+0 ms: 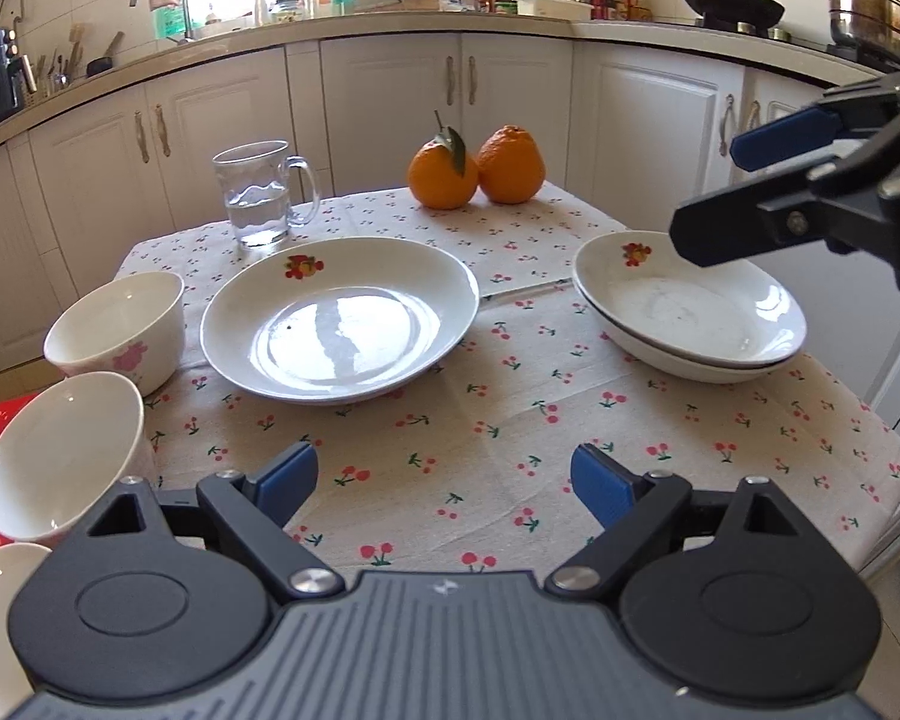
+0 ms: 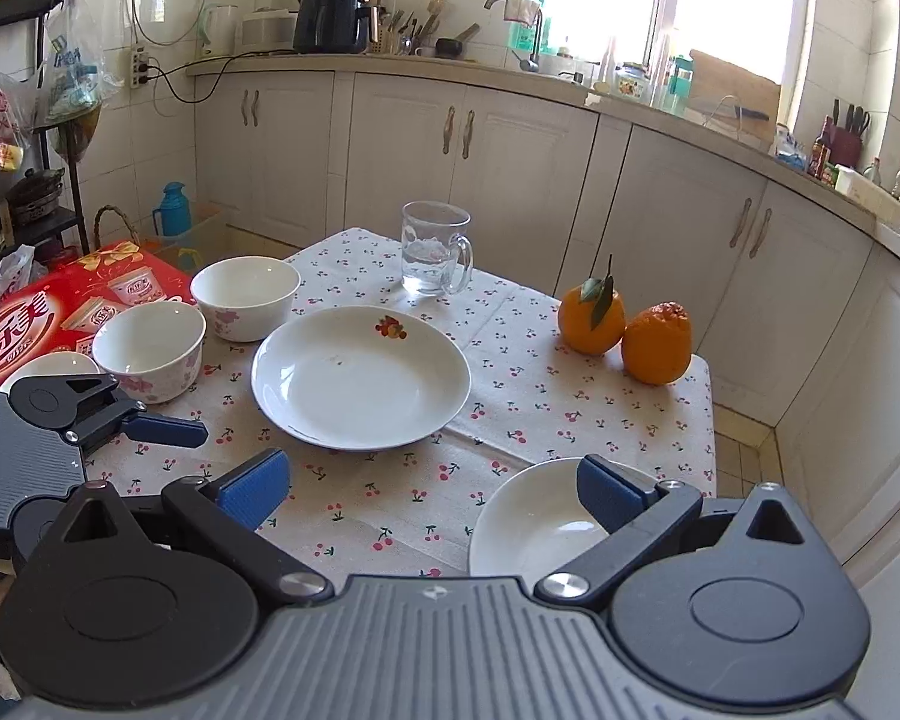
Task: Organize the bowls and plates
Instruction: 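Move the right gripper to the rim of a white flowered plate, then close the right gripper on the plate rim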
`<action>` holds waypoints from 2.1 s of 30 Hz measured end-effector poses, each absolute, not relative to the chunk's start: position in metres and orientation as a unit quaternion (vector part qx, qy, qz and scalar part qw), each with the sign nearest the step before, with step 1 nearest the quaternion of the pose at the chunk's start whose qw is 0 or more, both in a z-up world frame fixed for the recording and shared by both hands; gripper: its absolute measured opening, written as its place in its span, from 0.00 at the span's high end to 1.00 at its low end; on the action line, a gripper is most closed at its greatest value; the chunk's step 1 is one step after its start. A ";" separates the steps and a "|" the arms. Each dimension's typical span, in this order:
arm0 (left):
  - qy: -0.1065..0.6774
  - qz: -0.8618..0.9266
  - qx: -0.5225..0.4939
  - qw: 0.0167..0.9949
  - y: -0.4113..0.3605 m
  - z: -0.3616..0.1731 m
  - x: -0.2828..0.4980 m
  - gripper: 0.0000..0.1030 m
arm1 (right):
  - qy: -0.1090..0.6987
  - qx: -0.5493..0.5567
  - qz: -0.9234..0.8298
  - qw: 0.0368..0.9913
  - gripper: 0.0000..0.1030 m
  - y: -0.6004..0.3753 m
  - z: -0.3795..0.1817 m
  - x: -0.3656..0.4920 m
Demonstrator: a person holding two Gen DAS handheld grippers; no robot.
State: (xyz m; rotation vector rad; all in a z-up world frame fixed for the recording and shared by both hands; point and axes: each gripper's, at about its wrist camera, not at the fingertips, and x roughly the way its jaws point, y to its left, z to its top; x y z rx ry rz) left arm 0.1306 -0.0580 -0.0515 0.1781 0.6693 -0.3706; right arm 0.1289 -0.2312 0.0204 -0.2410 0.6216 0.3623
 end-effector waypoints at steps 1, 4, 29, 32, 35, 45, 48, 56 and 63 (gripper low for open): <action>0.329 -0.172 0.087 0.924 -0.057 -0.054 0.134 0.11 | 0.309 -0.120 0.179 0.927 0.00 -0.230 0.018 0.132; 0.339 -0.157 0.086 0.924 -0.055 -0.061 0.143 0.11 | 0.333 -0.125 0.188 0.916 0.00 -0.225 0.010 0.142; 0.376 -0.088 0.045 0.921 -0.054 -0.089 0.196 0.00 | 0.382 -0.156 0.280 0.867 0.00 -0.216 -0.012 0.247; 0.374 -0.082 0.043 0.923 -0.055 -0.089 0.198 0.00 | 0.381 -0.164 0.292 0.862 0.00 -0.212 -0.011 0.257; 0.376 -0.079 0.043 0.922 -0.055 -0.089 0.201 0.00 | 0.385 -0.173 0.302 0.855 0.00 -0.207 -0.012 0.268; 0.372 -0.082 0.032 0.924 -0.055 -0.087 0.208 0.03 | 0.410 -0.163 0.342 0.830 0.00 -0.199 -0.023 0.311; 0.360 -0.082 0.032 0.929 -0.056 -0.084 0.206 0.02 | 0.417 -0.156 0.348 0.825 0.00 -0.197 -0.025 0.328; 0.373 -0.089 0.049 0.922 -0.062 -0.090 0.210 0.01 | 0.418 -0.162 0.361 0.818 0.00 -0.188 -0.031 0.345; 0.355 -0.070 0.062 0.930 -0.064 -0.089 0.207 0.01 | 0.430 -0.164 0.377 0.804 0.00 -0.182 -0.041 0.359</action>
